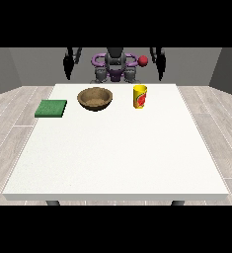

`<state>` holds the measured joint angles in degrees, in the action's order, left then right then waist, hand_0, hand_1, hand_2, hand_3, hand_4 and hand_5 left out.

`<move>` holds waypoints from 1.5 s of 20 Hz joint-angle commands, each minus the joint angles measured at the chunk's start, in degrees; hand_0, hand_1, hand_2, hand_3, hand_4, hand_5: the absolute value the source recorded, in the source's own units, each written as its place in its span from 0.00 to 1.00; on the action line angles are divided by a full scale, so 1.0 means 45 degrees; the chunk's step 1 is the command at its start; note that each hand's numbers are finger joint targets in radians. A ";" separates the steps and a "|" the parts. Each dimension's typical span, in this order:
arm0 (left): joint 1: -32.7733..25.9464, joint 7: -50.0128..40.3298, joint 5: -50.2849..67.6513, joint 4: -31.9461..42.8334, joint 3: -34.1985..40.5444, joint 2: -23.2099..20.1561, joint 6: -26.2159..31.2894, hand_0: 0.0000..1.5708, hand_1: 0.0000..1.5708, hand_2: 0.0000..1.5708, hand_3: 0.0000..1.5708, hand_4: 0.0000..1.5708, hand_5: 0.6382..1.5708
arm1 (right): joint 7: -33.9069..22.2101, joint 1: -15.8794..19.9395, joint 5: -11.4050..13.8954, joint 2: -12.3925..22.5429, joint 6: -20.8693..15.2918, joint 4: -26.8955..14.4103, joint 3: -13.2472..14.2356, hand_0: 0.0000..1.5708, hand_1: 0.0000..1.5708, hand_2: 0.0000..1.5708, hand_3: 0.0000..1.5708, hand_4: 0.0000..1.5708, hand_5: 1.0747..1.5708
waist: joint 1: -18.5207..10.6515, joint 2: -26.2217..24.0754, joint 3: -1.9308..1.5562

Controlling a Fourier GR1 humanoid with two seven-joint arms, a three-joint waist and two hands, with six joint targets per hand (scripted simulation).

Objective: Pick the cup and pour the ball into the bowl, then pick the bowl and place it on the pad

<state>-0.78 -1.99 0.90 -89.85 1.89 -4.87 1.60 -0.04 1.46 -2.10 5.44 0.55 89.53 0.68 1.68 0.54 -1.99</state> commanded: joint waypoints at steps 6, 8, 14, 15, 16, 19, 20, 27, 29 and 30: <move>0.0269 -0.1254 0.0088 -0.1447 0.0178 -0.0699 0.0125 0.00 0.00 0.00 0.00 0.00 0.99 | -0.1393 0.0225 -0.0061 0.0689 0.0067 0.1322 0.0177 0.00 0.00 0.00 0.00 0.00 1.00 | 0.0097 -0.3630 0.0369; 0.1504 -0.2459 0.1581 -0.2226 0.0850 0.0064 -0.0381 0.00 0.00 0.00 0.00 0.00 0.99 | -0.1575 0.0086 -0.2495 0.1937 0.1932 0.1004 0.1948 0.00 0.00 0.00 0.00 0.00 1.00 | 0.0277 -0.2947 0.0426; 0.1054 -0.1530 0.2434 -0.2418 0.2032 -0.0832 0.0453 0.00 0.00 0.00 0.00 0.00 0.97 | -0.0527 -0.1019 -0.2890 0.1966 0.2784 0.1612 0.2591 0.00 0.00 0.00 0.00 0.00 1.00 | 0.0180 -0.1539 0.0441; 0.1049 -0.0974 0.2226 -0.2500 0.1863 -0.0607 0.0371 0.00 0.00 0.00 0.00 0.00 0.97 | -0.0871 -0.0310 -0.2772 0.2012 0.2429 0.1698 0.2757 0.00 0.00 0.00 0.00 0.00 1.00 | -0.0079 -0.1241 0.0442; 0.0700 -0.1143 0.2579 -0.2636 0.2202 -0.1006 0.0864 0.00 0.00 0.00 0.00 0.00 0.97 | -0.1429 -0.0723 -0.3057 0.1953 0.2518 0.2172 0.2766 0.00 0.00 0.00 0.00 0.00 1.00 | -0.0021 -0.1475 0.0442; 0.1274 0.0671 0.2080 -0.1530 0.2110 -0.0887 0.1081 0.00 0.00 0.00 0.00 0.00 0.97 | 0.0027 -0.0081 -0.2384 0.1612 0.2443 0.1211 0.2523 0.00 0.00 0.00 0.00 0.00 1.00 | -0.0076 -0.0333 0.0443; 0.1590 0.0475 0.2333 -0.1112 0.2292 -0.0927 0.1047 0.00 0.00 0.00 0.00 0.00 0.97 | 0.0074 0.0042 -0.2709 0.1820 0.2655 0.1064 0.2911 0.00 0.00 0.00 0.00 0.00 1.00 | 0.0070 -0.0202 0.0442; 0.2330 0.4302 0.1153 0.1574 0.2150 -0.0230 0.0724 0.00 0.00 0.00 0.00 0.00 0.95 | 0.1680 0.0792 -0.2070 0.1686 0.3007 0.0158 0.2574 0.00 0.00 0.00 0.00 0.00 1.00 | 0.0393 0.1465 0.0443; 0.1890 0.5448 0.0652 0.2244 0.1826 0.0171 0.0600 0.00 0.00 0.00 0.00 0.00 0.95 | 0.1845 0.0570 -0.1796 0.1522 0.2890 -0.0097 0.2501 0.00 0.00 0.00 0.00 0.00 1.00 | 0.0326 0.1416 0.0444; 0.1867 0.5194 0.0433 0.2299 0.1592 0.0464 0.0208 0.00 0.00 0.00 0.00 0.00 0.95 | 0.2544 0.0227 -0.1931 0.1597 0.3330 -0.0537 0.2702 0.00 0.00 0.00 0.00 0.00 1.00 | 0.0493 0.1381 0.0441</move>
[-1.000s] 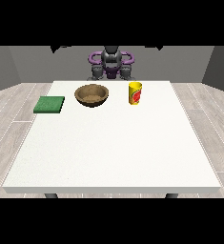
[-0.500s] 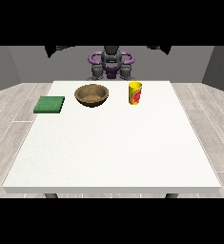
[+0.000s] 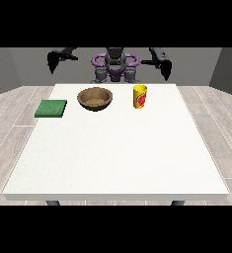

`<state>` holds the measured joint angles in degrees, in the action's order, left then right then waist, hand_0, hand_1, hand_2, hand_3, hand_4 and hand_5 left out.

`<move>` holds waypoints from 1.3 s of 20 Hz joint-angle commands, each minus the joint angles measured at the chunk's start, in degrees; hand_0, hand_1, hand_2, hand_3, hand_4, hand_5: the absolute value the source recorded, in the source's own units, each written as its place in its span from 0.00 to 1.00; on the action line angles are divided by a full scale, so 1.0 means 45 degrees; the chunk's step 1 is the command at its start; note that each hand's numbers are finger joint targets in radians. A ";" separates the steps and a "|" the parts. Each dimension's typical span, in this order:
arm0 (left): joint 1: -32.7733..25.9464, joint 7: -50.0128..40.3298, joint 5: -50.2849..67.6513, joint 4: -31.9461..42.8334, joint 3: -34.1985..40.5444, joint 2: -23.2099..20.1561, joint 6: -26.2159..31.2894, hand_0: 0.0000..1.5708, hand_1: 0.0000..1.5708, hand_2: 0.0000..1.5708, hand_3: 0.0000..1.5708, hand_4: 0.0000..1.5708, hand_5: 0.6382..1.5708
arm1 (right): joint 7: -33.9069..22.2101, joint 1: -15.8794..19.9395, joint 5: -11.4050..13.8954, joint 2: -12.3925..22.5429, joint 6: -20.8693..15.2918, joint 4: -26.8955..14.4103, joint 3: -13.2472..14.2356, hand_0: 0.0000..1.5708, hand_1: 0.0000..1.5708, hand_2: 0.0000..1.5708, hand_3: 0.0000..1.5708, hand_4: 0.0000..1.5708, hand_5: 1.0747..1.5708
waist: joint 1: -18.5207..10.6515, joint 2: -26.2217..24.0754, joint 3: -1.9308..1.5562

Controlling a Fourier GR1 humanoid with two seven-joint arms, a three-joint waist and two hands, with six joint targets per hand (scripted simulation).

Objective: Pick the cup and pour the ball into the bowl, then pick the bowl and place it on the pad

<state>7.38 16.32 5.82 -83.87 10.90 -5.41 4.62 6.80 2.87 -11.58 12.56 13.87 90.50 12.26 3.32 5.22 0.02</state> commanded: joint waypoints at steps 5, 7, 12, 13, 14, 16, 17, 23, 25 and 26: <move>0.0900 0.3899 -0.1031 0.4181 0.0123 0.0829 -0.1048 0.00 0.00 0.00 0.00 0.00 0.94 | -0.0017 0.0440 0.0236 -0.0073 -0.0080 0.0672 -0.0223 0.00 0.00 0.00 0.00 0.00 1.00 | 0.0937 0.0911 0.0007; 0.1179 0.4788 -0.1100 0.4638 -0.0261 0.1172 -0.1276 0.00 0.00 0.00 0.00 0.00 0.95 | 0.0964 0.0761 0.0171 -0.0017 0.0236 -0.0231 0.0029 0.00 0.00 0.00 0.00 0.00 1.00 | 0.0772 0.1569 0.0003; 0.2814 0.5867 -0.1041 0.7212 0.0540 0.0556 -0.1439 0.00 0.00 0.00 0.00 0.00 0.94 | 0.1653 0.0908 0.0090 0.0073 0.0633 -0.1076 0.0264 0.00 0.00 0.00 0.00 0.00 1.00 | 0.0817 0.1686 0.0001; 0.3136 0.6051 -0.1091 0.7438 0.0512 0.0571 -0.1483 0.00 0.00 0.00 0.00 0.00 0.94 | 0.1471 0.1448 0.0357 0.0080 0.0244 -0.1238 0.0208 0.00 0.00 0.00 0.00 0.00 1.00 | 0.0630 0.2058 0.0002; 0.2670 0.6382 -0.0933 0.7427 0.0800 0.0068 -0.1075 0.00 0.00 0.00 0.00 0.00 0.94 | 0.2660 0.0772 0.0127 -0.0073 0.0783 -0.1585 0.0399 0.00 0.00 0.00 0.00 0.00 1.00 | 0.0754 0.2256 0.0000; 0.3464 0.6735 -0.1360 0.8514 0.0460 0.0547 -0.1811 0.00 0.00 0.00 0.00 0.00 0.95 | 0.2043 0.1452 0.0277 0.0302 0.0659 -0.1802 0.0440 0.00 0.00 0.00 0.00 0.00 1.00 | 0.0687 0.1996 0.0001; 0.3699 0.6873 -0.0996 0.9319 0.0822 0.0164 -0.1369 0.00 0.00 0.00 0.00 0.00 0.95 | 0.1838 0.0912 0.0243 0.0086 0.0791 -0.1375 0.0173 0.00 0.00 0.00 0.00 0.00 1.00 | 0.0912 0.1713 0.0003; 0.4090 0.7167 -0.1262 1.0351 0.0508 0.0495 -0.2039 0.00 0.00 0.00 0.00 0.00 0.95 | 0.1812 0.1663 -0.0168 0.0668 0.1112 -0.2750 0.0872 0.00 0.00 0.00 0.00 0.00 1.00 | 0.0532 0.1386 0.0001; 0.4444 0.8059 -0.1000 1.1438 0.1058 0.0362 -0.2278 0.00 0.00 0.00 0.00 0.00 0.95 | 0.1698 0.1014 0.0168 0.0287 0.1025 -0.1508 0.0263 0.00 0.00 0.00 0.00 0.00 1.00 | 0.1255 0.1714 0.0007; 0.4484 0.8315 -0.1042 1.1477 0.0922 0.0751 -0.2478 0.00 0.00 0.00 0.00 0.00 0.99 | 0.2088 0.1176 0.0068 0.0360 0.1238 -0.1746 0.0367 0.00 0.00 0.00 0.00 0.00 1.00 | 0.1229 0.1816 0.0005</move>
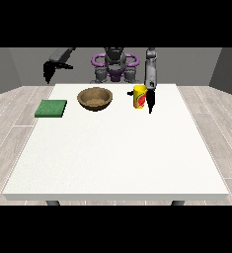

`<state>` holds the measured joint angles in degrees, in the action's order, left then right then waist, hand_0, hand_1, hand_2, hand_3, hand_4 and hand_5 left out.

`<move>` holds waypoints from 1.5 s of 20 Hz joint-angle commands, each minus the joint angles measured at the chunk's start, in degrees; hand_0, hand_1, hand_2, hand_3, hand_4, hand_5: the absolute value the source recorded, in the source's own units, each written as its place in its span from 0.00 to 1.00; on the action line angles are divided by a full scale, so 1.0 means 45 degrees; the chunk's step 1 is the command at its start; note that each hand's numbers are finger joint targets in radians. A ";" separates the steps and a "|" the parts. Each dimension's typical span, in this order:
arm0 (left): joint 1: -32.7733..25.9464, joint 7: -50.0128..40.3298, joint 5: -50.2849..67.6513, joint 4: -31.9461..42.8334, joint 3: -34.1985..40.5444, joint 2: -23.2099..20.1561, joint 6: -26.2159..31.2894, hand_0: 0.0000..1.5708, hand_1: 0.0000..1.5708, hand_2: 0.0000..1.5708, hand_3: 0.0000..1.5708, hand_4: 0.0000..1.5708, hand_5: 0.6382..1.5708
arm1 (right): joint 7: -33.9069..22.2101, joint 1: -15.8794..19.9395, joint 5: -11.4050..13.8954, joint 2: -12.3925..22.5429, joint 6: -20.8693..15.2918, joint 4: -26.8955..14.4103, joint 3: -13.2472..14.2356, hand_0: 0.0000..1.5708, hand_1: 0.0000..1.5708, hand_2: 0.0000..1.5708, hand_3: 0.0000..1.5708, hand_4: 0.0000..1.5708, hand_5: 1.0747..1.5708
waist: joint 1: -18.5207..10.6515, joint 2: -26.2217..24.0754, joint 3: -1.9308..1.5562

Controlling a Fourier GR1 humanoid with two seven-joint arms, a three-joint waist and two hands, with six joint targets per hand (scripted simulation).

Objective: Pick the cup and pour the ball into the bowl, then pick the bowl and place it on the pad

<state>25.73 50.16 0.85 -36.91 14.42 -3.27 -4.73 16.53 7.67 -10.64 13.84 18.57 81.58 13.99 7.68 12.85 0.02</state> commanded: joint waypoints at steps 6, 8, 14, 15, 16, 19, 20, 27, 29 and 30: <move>-0.0512 0.1250 -0.2154 0.0476 -0.0851 0.0621 -0.4168 0.84 0.84 1.00 1.00 0.93 0.65 | -0.0745 0.0945 -0.0484 0.0780 0.0016 -0.0058 0.0646 0.00 0.00 0.00 0.00 0.00 1.00 | 0.0513 0.0388 0.0003; -0.0376 0.1179 -0.2099 0.0192 -0.0713 0.0463 -0.4229 0.84 0.84 1.00 1.00 0.94 0.66 | -0.0373 0.0970 -0.0844 0.1511 0.0826 -0.0485 0.1085 0.00 0.00 0.00 0.00 0.00 1.00 | 0.0782 0.0824 -0.0002; -0.0926 -0.1674 -0.3645 -0.0323 -0.2166 -0.0209 -0.4349 0.85 0.85 1.00 1.00 0.98 0.71 | -0.1084 -0.0127 -0.0470 0.0971 0.0388 -0.1652 0.0906 0.00 0.00 0.00 0.00 0.00 1.00 | -0.0445 -0.2494 -0.0023; 0.0051 -0.2506 -0.3939 -0.0272 -0.1999 -0.1211 -0.4562 0.86 0.86 1.00 1.00 0.99 0.72 | -0.1432 0.0251 -0.0557 0.0864 0.0353 -0.1359 0.0677 0.00 0.00 0.00 0.00 0.00 1.00 | -0.0249 -0.2430 -0.0030; -0.0037 -0.2887 -0.4309 -0.0422 -0.2175 -0.1726 -0.4624 0.88 0.88 1.00 1.00 1.00 0.75 | -0.1311 -0.0069 -0.0555 0.1146 0.0660 -0.1807 0.0844 0.00 0.00 0.00 0.00 0.00 1.00 | -0.0506 -0.2777 -0.0046; 0.1216 -0.4965 -0.5373 -0.0295 -0.2559 -0.3614 -0.4200 0.92 0.92 1.00 1.00 1.00 0.71 | -0.1231 -0.0183 -0.0232 0.0815 0.0354 -0.2035 0.0630 0.00 0.00 0.00 0.00 0.00 1.00 | -0.0644 -0.3177 -0.0066; 0.1384 -0.5145 -0.5391 -0.0212 -0.2333 -0.4283 -0.4028 0.92 0.92 1.00 1.00 1.00 0.70 | -0.1161 -0.0424 -0.0455 0.1009 0.0702 -0.1984 0.0780 0.00 0.00 0.00 0.00 0.00 1.00 | -0.0340 -0.3221 -0.0047; 0.3015 -0.7920 -0.6970 -0.0974 -0.3367 -0.3784 -0.4039 0.93 0.93 1.00 1.00 1.00 0.70 | -0.0560 0.0371 -0.0528 0.1335 0.0749 -0.3370 0.1290 0.00 0.00 0.00 0.00 0.00 0.99 | -0.0738 -0.2765 -0.0011; 0.3737 -0.8573 -0.7204 -0.0866 -0.3321 -0.4009 -0.3788 0.93 0.93 1.00 1.00 1.00 0.70 | -0.0173 0.0555 -0.0572 0.1566 0.1157 -0.3444 0.1304 0.00 0.00 0.00 0.00 0.00 1.00 | -0.0360 -0.2361 -0.0012; 0.3029 -0.8913 -0.8014 -0.0996 -0.4027 -0.2929 -0.5013 0.94 0.94 1.00 1.00 1.00 0.69 | 0.0123 0.0264 -0.0449 0.1192 0.1082 -0.3547 0.1149 0.00 0.00 0.00 0.00 0.00 0.99 | -0.0487 -0.2697 -0.0013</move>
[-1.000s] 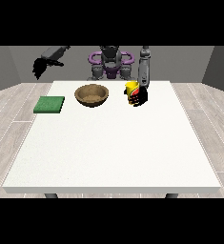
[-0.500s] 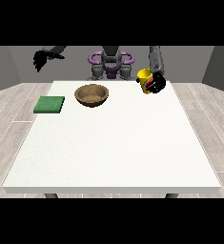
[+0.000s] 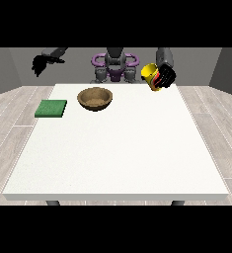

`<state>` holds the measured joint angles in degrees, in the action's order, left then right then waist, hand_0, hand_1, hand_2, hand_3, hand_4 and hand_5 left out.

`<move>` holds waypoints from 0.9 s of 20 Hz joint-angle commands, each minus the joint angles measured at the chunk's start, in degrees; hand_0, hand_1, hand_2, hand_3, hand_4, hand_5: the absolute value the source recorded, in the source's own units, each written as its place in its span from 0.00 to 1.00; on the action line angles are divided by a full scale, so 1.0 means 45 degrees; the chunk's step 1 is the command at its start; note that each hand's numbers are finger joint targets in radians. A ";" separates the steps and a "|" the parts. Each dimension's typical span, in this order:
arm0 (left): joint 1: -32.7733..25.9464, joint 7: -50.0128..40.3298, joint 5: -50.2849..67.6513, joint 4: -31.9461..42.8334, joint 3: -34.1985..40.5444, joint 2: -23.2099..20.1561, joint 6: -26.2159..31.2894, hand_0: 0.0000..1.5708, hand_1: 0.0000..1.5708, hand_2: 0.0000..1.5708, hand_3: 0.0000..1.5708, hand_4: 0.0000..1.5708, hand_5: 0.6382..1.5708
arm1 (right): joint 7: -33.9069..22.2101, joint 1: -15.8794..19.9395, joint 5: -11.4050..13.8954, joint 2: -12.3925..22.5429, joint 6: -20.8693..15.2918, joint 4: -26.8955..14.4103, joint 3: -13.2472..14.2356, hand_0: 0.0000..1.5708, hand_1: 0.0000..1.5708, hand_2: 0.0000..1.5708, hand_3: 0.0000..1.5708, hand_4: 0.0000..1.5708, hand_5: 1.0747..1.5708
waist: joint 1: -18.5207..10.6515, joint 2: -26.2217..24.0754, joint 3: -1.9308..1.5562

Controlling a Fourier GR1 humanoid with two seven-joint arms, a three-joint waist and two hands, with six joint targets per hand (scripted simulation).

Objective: Pick the cup and pour the ball into the bowl, then pick the bowl and place it on the pad

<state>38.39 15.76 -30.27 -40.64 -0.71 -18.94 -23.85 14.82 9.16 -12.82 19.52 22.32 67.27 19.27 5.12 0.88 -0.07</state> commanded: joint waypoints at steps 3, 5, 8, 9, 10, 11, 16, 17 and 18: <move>0.0918 -0.2712 -0.2329 0.0006 -0.1280 0.0430 -0.0854 0.95 0.95 1.00 1.00 0.97 0.70 | -0.0104 0.0310 -0.0143 0.0294 0.0460 -0.0447 0.0015 0.00 0.00 0.00 0.00 0.00 1.00 | 0.0273 -0.0311 0.0005; 0.1401 -0.3883 -0.3578 0.0271 -0.1943 0.0899 -0.1674 0.95 0.95 1.00 1.00 0.96 0.65 | -0.0023 0.0596 -0.0095 0.0318 0.0424 -0.0579 -0.0001 0.00 0.00 0.00 0.00 0.00 1.00 | 0.0516 -0.0081 0.0000; 0.1800 -0.5344 -0.5144 0.0462 -0.3027 0.1398 -0.1489 0.97 0.97 1.00 1.00 1.00 0.61 | -0.0326 0.0528 -0.0261 0.0528 0.0878 -0.0861 -0.0017 0.00 0.00 0.00 0.00 0.00 1.00 | 0.0613 -0.0737 -0.0005; 0.2223 -0.5779 -0.5538 0.0457 -0.3466 0.1276 -0.0398 0.98 0.98 1.00 1.00 1.00 0.57 | 0.0207 0.0163 0.0190 0.0143 0.0404 -0.1137 -0.0117 0.00 0.00 0.00 0.00 0.00 1.00 | 0.0298 -0.1164 -0.0016; 0.2716 -0.5952 -0.6068 0.0394 -0.3596 0.1123 -0.0771 0.99 0.99 1.00 1.00 1.00 0.61 | 0.0649 0.0187 0.0032 0.0286 0.0805 -0.1492 0.0044 0.00 0.00 0.00 0.00 0.00 1.00 | 0.0345 -0.0544 -0.0019; 0.2763 -0.6378 -0.6773 0.0742 -0.3967 0.0999 -0.0811 0.99 0.99 1.00 1.00 1.00 0.61 | 0.0291 0.0106 0.0186 -0.0160 0.0561 -0.1007 -0.0374 0.00 0.00 0.00 0.00 0.00 1.00 | 0.0771 -0.1019 -0.0015; 0.3526 -0.7209 -0.9011 0.0931 -0.5886 0.1649 0.0779 0.96 0.96 1.00 1.00 0.88 0.82 | 0.0579 -0.0051 0.0017 0.0596 0.1169 -0.1816 0.0098 0.00 0.00 0.00 0.00 0.00 1.00 | 0.0721 -0.1322 -0.0018; 0.3169 -0.7428 -0.9737 0.0918 -0.6593 0.2212 0.0425 0.95 0.95 1.00 1.00 0.96 0.73 | 0.0613 0.0038 0.0097 0.0752 0.1117 -0.1939 0.0160 0.00 0.00 0.00 0.00 0.00 1.00 | 0.0599 -0.1159 -0.0018; 0.3504 -0.7779 -1.0035 0.0989 -0.6977 0.2825 0.1256 0.94 0.94 1.00 1.00 1.00 0.61 | 0.0442 0.0490 0.0122 0.0715 0.0904 -0.2042 0.0139 0.00 0.00 0.00 0.00 0.00 1.00 | 0.0350 -0.1154 -0.0018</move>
<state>52.44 -15.42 -68.05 -37.15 -25.46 -10.61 -22.63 16.87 10.10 -12.40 21.85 26.26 59.66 19.53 7.26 -3.93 -0.16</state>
